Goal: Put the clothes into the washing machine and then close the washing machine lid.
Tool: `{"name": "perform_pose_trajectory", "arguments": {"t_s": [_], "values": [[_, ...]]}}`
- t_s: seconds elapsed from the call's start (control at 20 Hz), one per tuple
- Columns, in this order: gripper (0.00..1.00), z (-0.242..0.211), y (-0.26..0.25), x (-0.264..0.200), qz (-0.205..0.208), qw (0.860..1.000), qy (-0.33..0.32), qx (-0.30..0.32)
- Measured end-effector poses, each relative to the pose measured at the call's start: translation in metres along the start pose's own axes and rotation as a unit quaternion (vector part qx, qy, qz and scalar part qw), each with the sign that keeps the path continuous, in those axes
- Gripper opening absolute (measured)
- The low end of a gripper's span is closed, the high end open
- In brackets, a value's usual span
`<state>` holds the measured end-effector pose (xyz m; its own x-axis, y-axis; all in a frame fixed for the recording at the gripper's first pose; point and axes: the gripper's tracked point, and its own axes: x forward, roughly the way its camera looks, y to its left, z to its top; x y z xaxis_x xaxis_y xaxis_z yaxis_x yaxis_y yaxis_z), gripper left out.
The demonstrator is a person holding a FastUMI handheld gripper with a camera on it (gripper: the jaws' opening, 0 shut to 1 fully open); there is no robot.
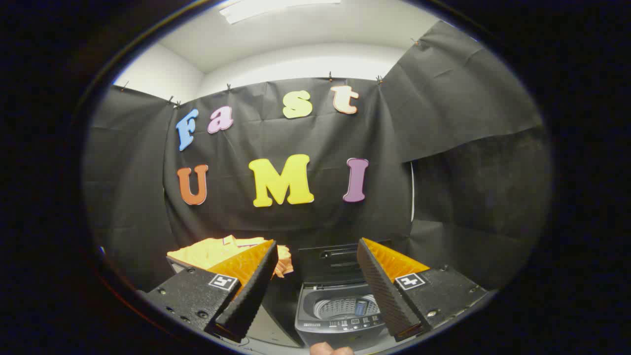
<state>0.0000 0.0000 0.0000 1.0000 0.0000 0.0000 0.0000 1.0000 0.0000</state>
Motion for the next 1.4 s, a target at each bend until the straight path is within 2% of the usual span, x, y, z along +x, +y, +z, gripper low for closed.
{"name": "perform_pose_trajectory", "arguments": {"t_s": [0.2, 0.5, 0.75, 1.0, 1.2, 1.4], "values": [[1.0, -0.003, -0.002, 0.009, -0.011, 1.0, 0.006, 0.0], [1.0, 0.014, 0.031, 0.016, -0.026, 0.999, -0.029, -0.017], [1.0, 0.003, 0.06, 0.019, -0.022, 0.999, -0.025, -0.019], [1.0, -0.013, 0.087, 0.017, 0.008, 0.999, -0.013, -0.039], [1.0, -0.024, 0.096, 0.015, 0.013, 0.998, 0.0, -0.058], [1.0, -0.016, 0.102, 0.013, 0.007, 0.998, -0.01, -0.06]]}}
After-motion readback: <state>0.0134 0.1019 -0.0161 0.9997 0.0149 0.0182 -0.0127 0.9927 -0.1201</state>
